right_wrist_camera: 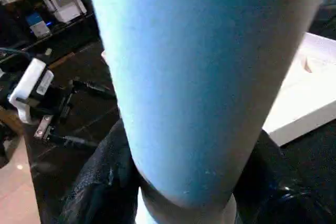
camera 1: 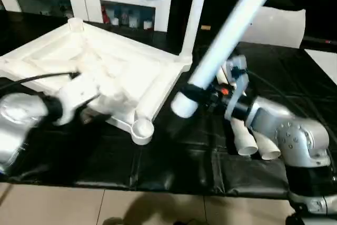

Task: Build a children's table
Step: Pick table leg, then rotate table base

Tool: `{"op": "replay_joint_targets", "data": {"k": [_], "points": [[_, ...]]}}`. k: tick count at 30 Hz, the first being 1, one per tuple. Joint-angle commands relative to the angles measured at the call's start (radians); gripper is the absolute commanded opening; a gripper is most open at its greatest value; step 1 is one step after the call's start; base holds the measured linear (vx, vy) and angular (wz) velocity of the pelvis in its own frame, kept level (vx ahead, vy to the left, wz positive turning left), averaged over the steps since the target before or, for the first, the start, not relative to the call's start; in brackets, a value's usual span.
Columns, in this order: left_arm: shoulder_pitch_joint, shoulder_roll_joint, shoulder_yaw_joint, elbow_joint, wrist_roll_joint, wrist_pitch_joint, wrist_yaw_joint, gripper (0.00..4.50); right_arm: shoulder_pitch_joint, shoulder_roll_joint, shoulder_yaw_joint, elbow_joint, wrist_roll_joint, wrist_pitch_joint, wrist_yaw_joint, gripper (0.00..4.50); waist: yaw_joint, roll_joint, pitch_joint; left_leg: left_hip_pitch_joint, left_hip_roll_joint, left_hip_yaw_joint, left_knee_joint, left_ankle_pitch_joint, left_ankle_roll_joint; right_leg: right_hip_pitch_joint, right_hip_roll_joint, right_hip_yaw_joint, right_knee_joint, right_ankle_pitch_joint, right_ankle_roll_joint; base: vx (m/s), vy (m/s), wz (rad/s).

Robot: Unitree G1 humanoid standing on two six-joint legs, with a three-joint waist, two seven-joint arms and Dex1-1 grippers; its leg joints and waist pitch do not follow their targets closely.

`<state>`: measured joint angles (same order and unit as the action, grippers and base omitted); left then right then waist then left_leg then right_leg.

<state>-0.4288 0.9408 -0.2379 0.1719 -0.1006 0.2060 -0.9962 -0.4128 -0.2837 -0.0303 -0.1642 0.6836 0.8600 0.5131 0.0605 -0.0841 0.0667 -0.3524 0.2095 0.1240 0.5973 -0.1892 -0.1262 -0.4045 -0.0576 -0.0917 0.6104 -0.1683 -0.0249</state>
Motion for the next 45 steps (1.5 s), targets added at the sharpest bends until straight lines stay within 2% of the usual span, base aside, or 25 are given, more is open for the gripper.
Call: {"op": "replay_joint_targets", "data": {"k": [1, 4, 5, 8, 9, 11, 12, 14, 15, 16, 17, 18, 19, 23, 25, 27, 28, 29, 32, 33, 36, 45], "points": [[-0.055, 0.01, -0.026, 0.062, 0.035, -0.064, -0.061, 4.5, 0.024, -0.01, -0.008, -0.039, -0.021, -0.018, -0.004, 1.93, -0.004, 0.035, -0.056, 0.006, 0.01, 0.017, -0.084, -0.233, -0.038, 0.045, -0.067, 0.056, -0.077, -0.337, -0.085, 0.0, 0.0, 0.0], [-0.142, -0.02, -0.072, 0.191, 0.088, -0.169, -0.098, 4.5, 0.055, -0.007, -0.007, -0.063, -0.024, -0.018, -0.015, 1.93, -0.003, 0.032, -0.057, 0.004, 0.012, 0.016, -0.085, -0.238, -0.044, 0.05, -0.071, 0.056, -0.075, -0.338, -0.091, 0.0, 0.0, 0.0], [-0.158, -0.031, -0.08, 0.219, 0.102, -0.193, -0.101, 4.5, 0.06, -0.007, -0.006, -0.066, -0.023, -0.019, -0.018, 1.93, -0.004, 0.028, -0.054, 0.004, 0.01, 0.017, -0.084, -0.244, -0.042, 0.048, -0.071, 0.056, -0.08, -0.364, -0.086, 0.0, 0.0, 0.0], [-0.222, -0.088, -0.119, 0.335, 0.142, -0.261, -0.127, 4.5, 0.076, -0.003, 0.004, -0.071, -0.028, -0.026, -0.028, 1.93, -0.001, 0.029, -0.058, 0.005, 0.011, 0.018, -0.083, -0.234, -0.04, 0.049, -0.076, 0.058, -0.084, -0.387, -0.077, 0.0, 0.0, 0.0], [-0.24, -0.101, -0.134, 0.367, 0.157, -0.283, -0.135, 4.23, 0.079, -0.002, 0.009, -0.07, -0.03, -0.028, -0.029, 1.93, -0.001, 0.029, -0.059, 0.003, 0.014, 0.016, -0.083, -0.229, -0.044, 0.051, -0.078, 0.058, -0.08, -0.375, -0.081, 0.0, 0.0, 0.0], [-0.276, -0.134, -0.159, 0.436, 0.171, -0.316, -0.167, 4.16, 0.082, 0.002, 0.016, -0.071, -0.034, -0.031, -0.027, 1.93, -0.001, 0.028, -0.06, 0.001, 0.014, 0.017, -0.084, -0.212, -0.044, 0.052, -0.077, 0.059, -0.078, -0.344, -0.087, 0.0, 0.0, 0.0], [-0.289, -0.143, -0.162, 0.462, 0.176, -0.332, -0.176, 4.02, 0.083, 0.004, 0.016, -0.072, -0.038, -0.032, -0.026, 1.93, 0.0, 0.028, -0.063, 0.001, 0.016, 0.016, -0.083, -0.203, -0.047, 0.055, -0.079, 0.06, -0.072, -0.318, -0.097, 0.0, 0.0, 0.0], [-0.31, -0.154, -0.177, 0.497, 0.191, -0.354, -0.194, 3.77, 0.085, 0.005, 0.019, -0.072, -0.042, -0.034, -0.023, 1.93, 0.0, 0.027, -0.061, 0.002, 0.014, 0.019, -0.082, -0.196, -0.043, 0.053, -0.078, 0.06, -0.076, -0.302, -0.105, 0.0, 0.0, 0.0], [-0.359, -0.178, -0.205, 0.585, 0.232, -0.413, -0.227, 3.72, 0.088, 0.0, 0.03, -0.072, -0.055, -0.041, -0.019, 1.93, 0.001, 0.029, -0.062, 0.002, 0.014, 0.018, -0.083, -0.195, -0.043, 0.055, -0.078, 0.06, -0.075, -0.297, -0.109, 0.0, 0.0, 0.0], [-0.359, -0.178, -0.205, 0.585, 0.232, -0.413, -0.227, 3.67, 0.088, 0.0, 0.03, -0.072, -0.055, -0.041, -0.019, 1.93, 0.001, 0.027, -0.061, 0.002, 0.012, 0.02, -0.082, -0.196, -0.041, 0.054, -0.075, 0.06, -0.079, -0.304, -0.101, 0.0, 0.0, 0.0], [-0.381, -0.188, -0.217, 0.623, 0.251, -0.437, -0.238, 3.67, 0.089, -0.004, 0.037, -0.072, -0.063, -0.046, -0.017, 1.93, 0.004, 0.03, -0.064, 0.003, 0.015, 0.017, -0.082, -0.193, -0.047, 0.057, -0.08, 0.061, -0.072, -0.294, -0.105, 0.0, 0.0, 0.0], [-0.404, -0.198, -0.229, 0.664, 0.271, -0.468, -0.245, 3.57, 0.094, -0.012, 0.05, -0.076, -0.077, -0.055, -0.016, 1.93, 0.006, 0.029, -0.063, 0.003, 0.014, 0.018, -0.082, -0.194, -0.047, 0.057, -0.08, 0.061, -0.076, -0.302, -0.099, 0.0, 0.0, 0.0], [-0.423, -0.207, -0.238, 0.696, 0.284, -0.487, -0.251, 3.32, 0.098, -0.018, 0.062, -0.08, -0.089, -0.063, -0.015, 1.93, 0.007, 0.032, -0.065, 0.003, 0.016, 0.017, -0.083, -0.193, -0.05, 0.059, -0.082, 0.061, -0.072, -0.295, -0.104, 0.0, 0.0, 0.0], [-0.476, -0.233, -0.262, 0.779, 0.319, -0.545, -0.273, 3.23, 0.114, -0.049, 0.112, -0.086, -0.152, -0.109, -0.006, 1.93, 0.009, 0.033, -0.065, 0.005, 0.017, 0.018, -0.082, -0.2, -0.057, 0.058, -0.083, 0.062, -0.073, -0.276, -0.115, 0.0, 0.0, 0.0], [-0.496, -0.242, -0.271, 0.805, 0.333, -0.561, -0.285, 2.91, 0.119, -0.054, 0.121, -0.086, -0.166, -0.118, -0.003, 1.93, 0.012, 0.032, -0.066, 0.004, 0.017, 0.018, -0.081, -0.201, -0.055, 0.061, -0.083, 0.063, -0.073, -0.281, -0.117, 0.0, 0.0, 0.0], [-0.516, -0.254, -0.278, 0.838, 0.351, -0.596, -0.285, 2.82, 0.121, -0.054, 0.124, -0.085, -0.174, -0.125, 0.001, 1.93, 0.015, 0.031, -0.065, 0.003, 0.017, 0.017, -0.081, -0.202, -0.052, 0.061, -0.085, 0.063, -0.073, -0.291, -0.115, 0.0, 0.0, 0.0], [-0.525, -0.259, -0.285, 0.853, 0.363, -0.604, -0.286, 2.59, 0.122, -0.055, 0.126, -0.083, -0.18, -0.13, 0.002, 1.93, 0.017, 0.035, -0.067, 0.006, 0.019, 0.017, -0.081, -0.207, -0.053, 0.059, -0.085, 0.063, -0.074, -0.292, -0.117, 0.0, 0.0, 0.0], [-0.53, -0.262, -0.287, 0.861, 0.372, -0.614, -0.279, 2.46, 0.122, -0.056, 0.128, -0.081, -0.182, -0.133, 0.003, 1.93, 0.018, 0.033, -0.067, 0.005, 0.02, 0.016, -0.081, -0.206, -0.053, 0.06, -0.086, 0.063, -0.073, -0.288, -0.118, 0.0, 0.0, 0.0], [-0.547, -0.271, -0.296, 0.876, 0.39, -0.633, -0.276, 2.36, 0.12, -0.057, 0.133, -0.076, -0.188, -0.141, 0.005, 1.93, 0.022, 0.036, -0.07, 0.006, 0.022, 0.015, -0.082, -0.203, -0.059, 0.062, -0.087, 0.063, -0.069, -0.261, -0.127, 0.0, 0.0, 0.0], [-0.561, -0.278, -0.302, 0.897, 0.403, -0.646, -0.279, 2.13, 0.119, -0.058, 0.137, -0.072, -0.192, -0.15, 0.007, 1.93, 0.023, 0.037, -0.071, 0.007, 0.022, 0.016, -0.081, -0.203, -0.059, 0.062, -0.086, 0.063, -0.068, -0.251, -0.133, 0.0, 0.0, 0.0], [-0.583, -0.293, -0.308, 0.936, 0.423, -0.667, -0.284, 1.89, 0.12, -0.055, 0.141, -0.065, -0.203, -0.165, 0.014, 1.93, 0.03, 0.038, -0.072, 0.008, 0.022, 0.016, -0.08, -0.198, -0.059, 0.063, -0.087, 0.064, -0.067, -0.233, -0.139, 0.0, 0.0, 0.0], [-0.591, -0.313, -0.297, 0.981, 0.443, -0.695, -0.299, 1.21, 0.119, -0.048, 0.144, -0.06, -0.214, -0.178, 0.019, 1.93, 0.034, 0.039, -0.072, 0.007, 0.021, 0.016, -0.081, -0.204, -0.058, 0.065, -0.088, 0.064, -0.067, -0.234, -0.142, 0.0, 0.0, 0.0]]}}
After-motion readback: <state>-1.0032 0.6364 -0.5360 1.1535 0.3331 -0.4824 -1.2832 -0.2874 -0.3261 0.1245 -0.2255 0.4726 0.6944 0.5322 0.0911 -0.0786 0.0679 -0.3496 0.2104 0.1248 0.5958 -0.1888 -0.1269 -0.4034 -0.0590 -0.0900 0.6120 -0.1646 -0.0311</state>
